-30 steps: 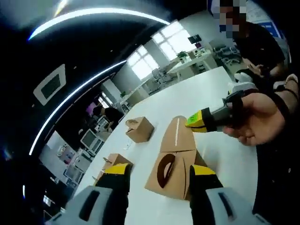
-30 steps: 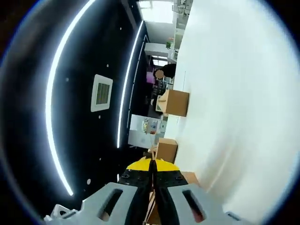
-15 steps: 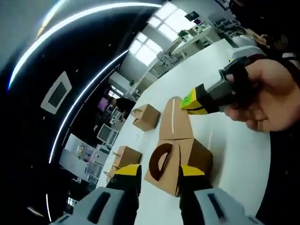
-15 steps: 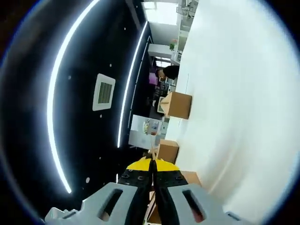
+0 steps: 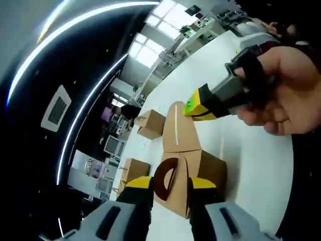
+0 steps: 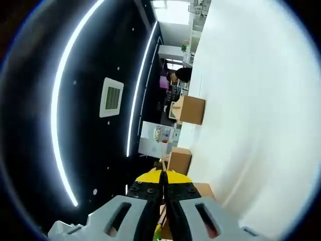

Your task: Pick up one paper box from the group, open the paper box, and remove the item inside

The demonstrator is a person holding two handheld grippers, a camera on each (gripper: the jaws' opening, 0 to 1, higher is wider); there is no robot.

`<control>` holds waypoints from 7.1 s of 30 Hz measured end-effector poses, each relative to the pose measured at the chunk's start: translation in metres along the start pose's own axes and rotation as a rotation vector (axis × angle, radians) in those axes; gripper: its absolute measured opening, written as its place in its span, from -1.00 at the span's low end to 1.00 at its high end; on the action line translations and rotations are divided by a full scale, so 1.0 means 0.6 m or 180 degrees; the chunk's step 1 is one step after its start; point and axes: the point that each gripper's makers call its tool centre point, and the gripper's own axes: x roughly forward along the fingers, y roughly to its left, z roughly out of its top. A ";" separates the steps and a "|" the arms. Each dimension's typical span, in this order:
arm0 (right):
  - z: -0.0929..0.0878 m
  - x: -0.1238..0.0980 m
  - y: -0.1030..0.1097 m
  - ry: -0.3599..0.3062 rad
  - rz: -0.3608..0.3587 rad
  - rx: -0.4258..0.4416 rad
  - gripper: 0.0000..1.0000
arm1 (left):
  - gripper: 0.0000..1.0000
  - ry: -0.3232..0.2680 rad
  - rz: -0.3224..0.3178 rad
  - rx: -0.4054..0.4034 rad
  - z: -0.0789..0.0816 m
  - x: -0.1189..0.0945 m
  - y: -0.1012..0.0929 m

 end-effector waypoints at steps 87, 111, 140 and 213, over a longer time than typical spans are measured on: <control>-0.016 -0.006 -0.006 0.0183 0.0022 -0.0103 -0.95 | -0.63 0.0306 0.0069 0.0759 0.011 0.030 -0.029; -0.018 -0.005 -0.005 0.0194 0.0016 -0.0164 -0.95 | -0.59 -0.0536 -0.1016 -0.0863 -0.036 0.034 0.028; 0.008 -0.023 0.018 0.0110 0.0145 -0.0353 -0.67 | -0.92 -0.0799 -0.1575 -0.1472 -0.035 0.065 0.022; -0.136 0.037 0.066 0.1844 -0.0688 -0.0282 0.13 | -0.94 -0.1094 -0.1934 -0.1898 -0.020 0.062 0.003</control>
